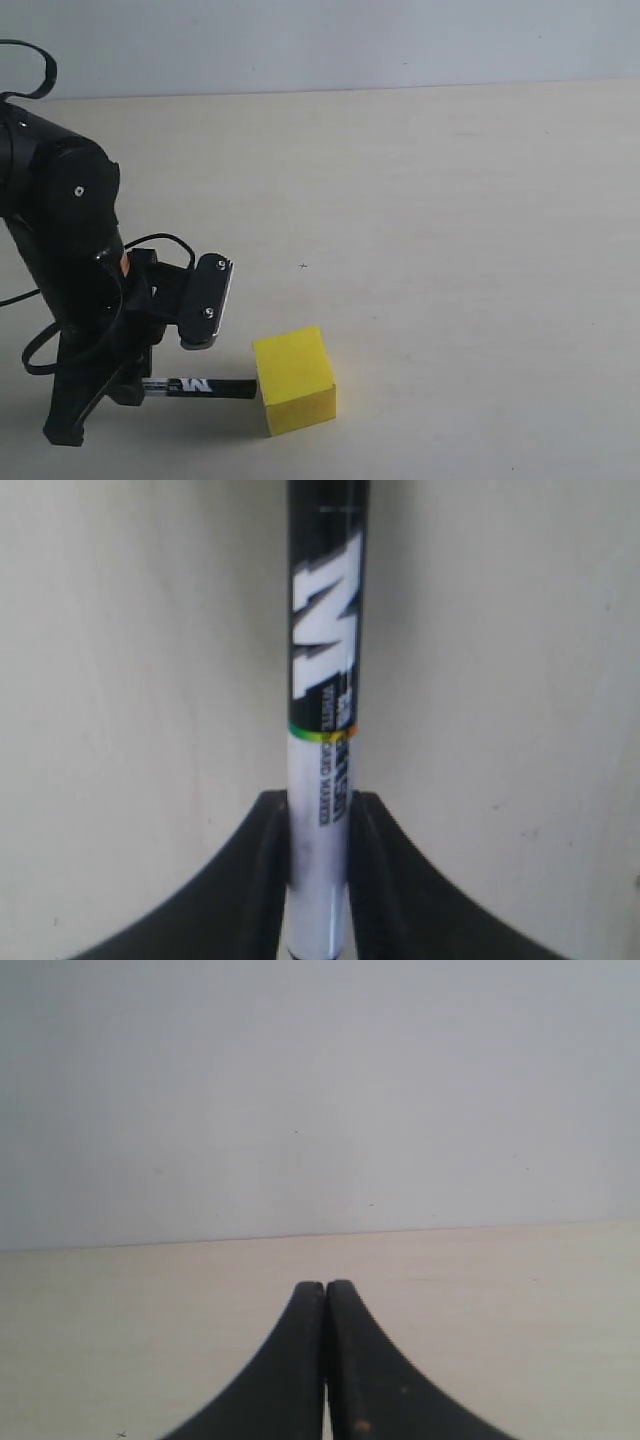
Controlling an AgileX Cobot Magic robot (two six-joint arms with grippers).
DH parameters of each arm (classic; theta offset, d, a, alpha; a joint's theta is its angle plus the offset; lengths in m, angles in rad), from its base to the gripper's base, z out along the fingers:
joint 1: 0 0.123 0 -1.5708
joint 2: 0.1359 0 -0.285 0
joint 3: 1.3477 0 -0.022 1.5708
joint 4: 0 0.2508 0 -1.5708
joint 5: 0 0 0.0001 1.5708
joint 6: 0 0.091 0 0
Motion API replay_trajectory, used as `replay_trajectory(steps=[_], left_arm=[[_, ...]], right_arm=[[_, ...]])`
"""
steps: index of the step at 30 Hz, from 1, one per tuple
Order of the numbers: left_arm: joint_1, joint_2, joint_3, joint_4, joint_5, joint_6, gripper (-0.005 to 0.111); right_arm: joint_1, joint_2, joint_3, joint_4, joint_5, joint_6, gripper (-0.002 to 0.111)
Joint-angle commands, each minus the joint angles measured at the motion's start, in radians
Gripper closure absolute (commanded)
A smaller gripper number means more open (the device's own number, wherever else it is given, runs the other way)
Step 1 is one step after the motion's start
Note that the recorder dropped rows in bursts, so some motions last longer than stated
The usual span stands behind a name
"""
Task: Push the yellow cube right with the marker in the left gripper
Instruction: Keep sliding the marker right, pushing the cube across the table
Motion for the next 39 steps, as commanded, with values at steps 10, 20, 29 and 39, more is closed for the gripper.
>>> replay_trajectory(steps=[10,20,29,39], left_arm=[[0.072,-0.001,0.013,-0.012,0.080,-0.072,0.107],[-0.007,0.004,0.014,-0.021,-0.010,-0.158,0.107],[-0.057,0.100,-0.057,-0.021,-0.007,-0.207,0.107],[-0.057,0.081,-0.057,0.054,0.047,-0.211,0.107]], right_arm=[[-0.004,-0.006,0.004,-0.004,-0.005,-0.003,0.108],[-0.004,-0.006,0.004,-0.004,-0.005,-0.003,0.108],[-0.004,-0.006,0.004,-0.004,-0.005,-0.003,0.108],[-0.004,-0.006,0.004,-0.004,-0.005,-0.003,0.108]])
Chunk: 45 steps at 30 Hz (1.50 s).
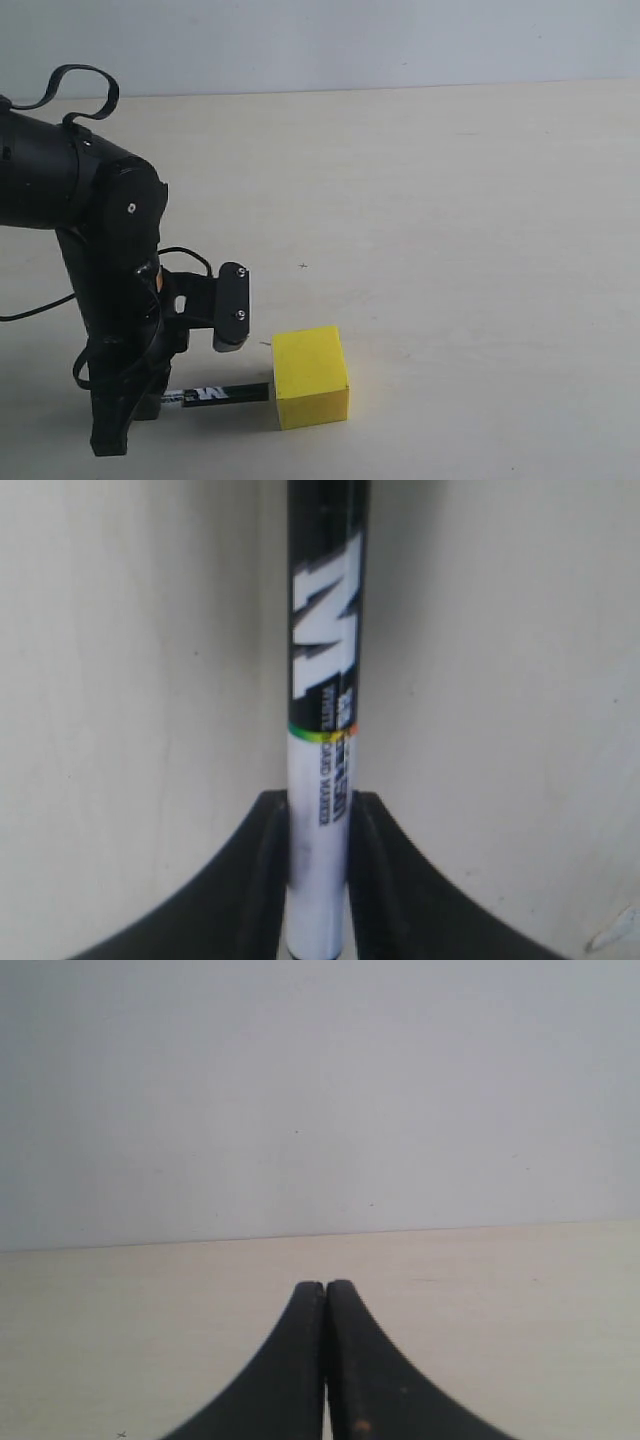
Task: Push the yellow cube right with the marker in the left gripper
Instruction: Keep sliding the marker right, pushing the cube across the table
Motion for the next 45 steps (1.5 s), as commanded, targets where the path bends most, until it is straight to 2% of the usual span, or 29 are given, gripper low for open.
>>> replay_trajectory(steps=[1,8,13,17,20,23,28,33,45], left_arm=[[-0.003,-0.025,-0.007,0.068,0.024,-0.011,0.107],[0.028,-0.056,-0.007,0.075,0.031,-0.008,0.107],[-0.009,-0.052,-0.012,0.060,-0.024,-0.001,0.107],[-0.063,-0.034,-0.072,0.018,-0.031,-0.001,0.107],[-0.077,-0.014,-0.107,0.003,-0.026,-0.001,0.107],[-0.071,-0.010,-0.109,0.005,-0.006,-0.001,0.107],[-0.023,-0.010,-0.107,0.057,0.091,-0.006,0.107],[-0.006,-0.010,-0.107,0.052,0.100,-0.011,0.107],[-0.156,0.004,-0.170,-0.013,0.038,-0.011,0.107]], right_arm=[[-0.004,-0.006,0.004,-0.004,-0.005,-0.003,0.108],[-0.004,-0.006,0.004,-0.004,-0.005,-0.003,0.108],[-0.004,-0.006,0.004,-0.004,-0.005,-0.003,0.108],[-0.004,-0.006,0.004,-0.004,-0.005,-0.003,0.108],[-0.004,-0.006,0.004,-0.004,-0.005,-0.003,0.108],[-0.004,-0.006,0.004,-0.004,-0.005,-0.003,0.108],[-0.004,-0.006,0.004,-0.004,-0.005,-0.003,0.108],[-0.004,-0.006,0.004,-0.004,-0.005,-0.003,0.108],[-0.004,-0.006,0.004,-0.004,-0.005,-0.003,0.108]])
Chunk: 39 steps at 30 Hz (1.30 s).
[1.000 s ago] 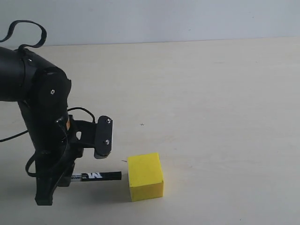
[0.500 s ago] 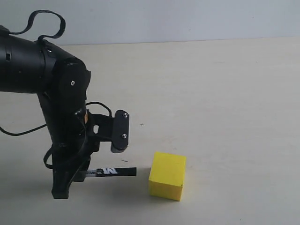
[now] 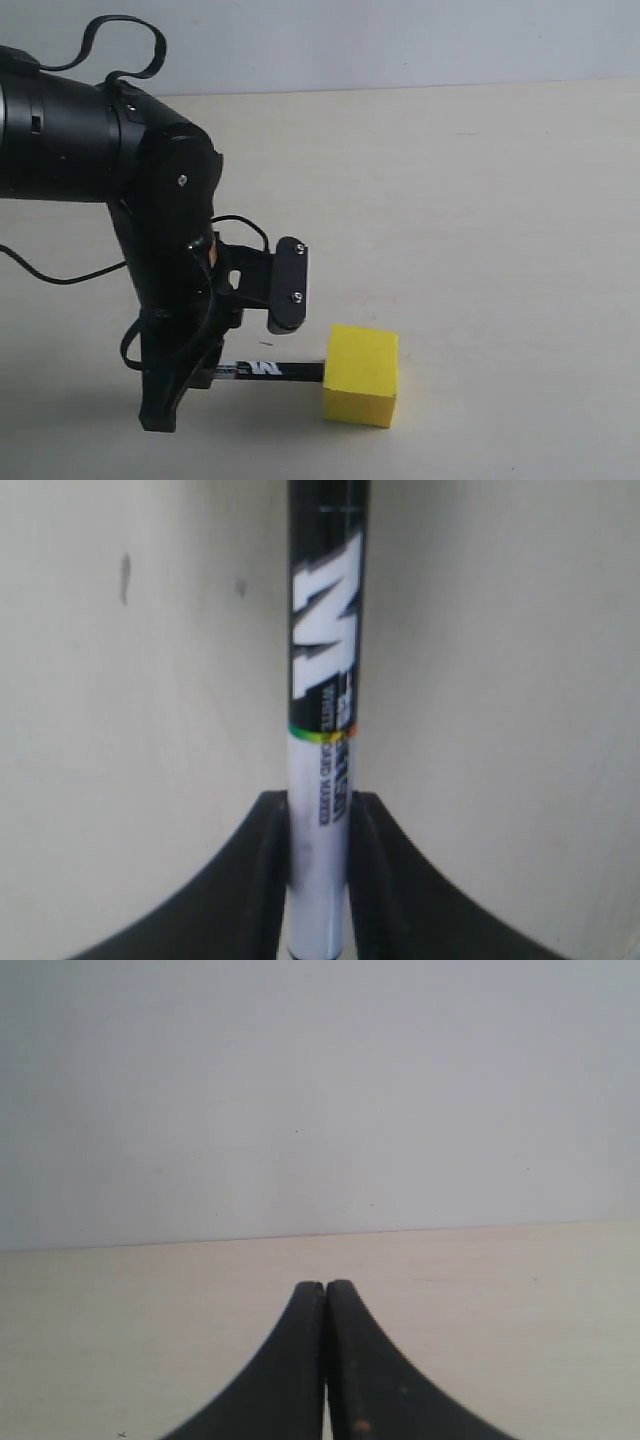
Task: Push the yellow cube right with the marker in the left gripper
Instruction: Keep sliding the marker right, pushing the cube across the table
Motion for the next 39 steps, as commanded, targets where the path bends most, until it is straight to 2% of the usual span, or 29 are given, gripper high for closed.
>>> replay_trajectory(steps=[1,6,12,20,25,29,34,39], left_arm=[[-0.040,0.017,-0.025,-0.056,-0.015,-0.003,0.107],[-0.017,0.023,-0.019,-0.042,0.048,-0.006,0.107],[0.004,0.023,-0.019,-0.046,0.065,-0.111,0.107],[-0.044,0.044,-0.030,-0.090,-0.041,-0.112,0.107],[-0.085,0.120,-0.091,-0.096,-0.031,-0.112,0.107],[-0.087,0.143,-0.113,-0.087,0.002,-0.110,0.107],[-0.064,0.138,-0.113,-0.014,0.111,-0.110,0.107],[-0.033,0.128,-0.113,-0.007,0.121,-0.113,0.107]], right_arm=[[-0.004,-0.006,0.004,-0.004,-0.005,-0.003,0.108],[-0.004,-0.006,0.004,-0.004,-0.005,-0.003,0.108],[-0.004,-0.006,0.004,-0.004,-0.005,-0.003,0.108],[-0.004,-0.006,0.004,-0.004,-0.005,-0.003,0.108],[-0.004,-0.006,0.004,-0.004,-0.005,-0.003,0.108],[-0.004,-0.006,0.004,-0.004,-0.005,-0.003,0.108],[-0.004,-0.006,0.004,-0.004,-0.005,-0.003,0.108],[-0.004,-0.006,0.004,-0.004,-0.005,-0.003,0.108]])
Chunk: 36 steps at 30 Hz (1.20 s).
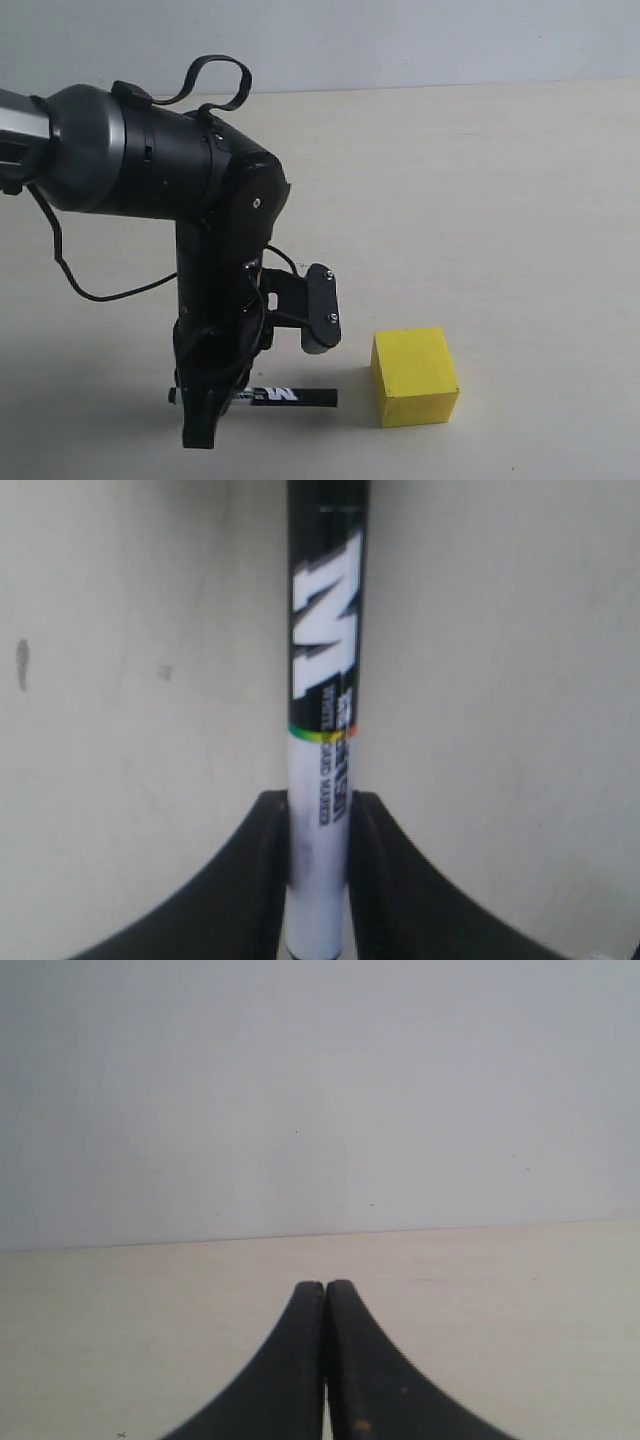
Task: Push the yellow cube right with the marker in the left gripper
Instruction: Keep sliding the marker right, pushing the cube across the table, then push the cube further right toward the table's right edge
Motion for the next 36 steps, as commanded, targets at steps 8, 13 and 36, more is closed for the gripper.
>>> replay_trajectory(steps=[8,13,36], left_arm=[[0.025,-0.013,-0.037,-0.088,-0.070,0.055,0.107],[-0.015,0.023,-0.102,-0.156,-0.073,0.131,0.107],[-0.123,0.137,-0.276,0.003,-0.040,-0.030,0.107]], right_arm=[[-0.004,-0.006,0.004,-0.004,-0.005,-0.003,0.108],[-0.004,-0.006,0.004,-0.004,-0.005,-0.003,0.108],[-0.004,-0.006,0.004,-0.004,-0.005,-0.003,0.108]])
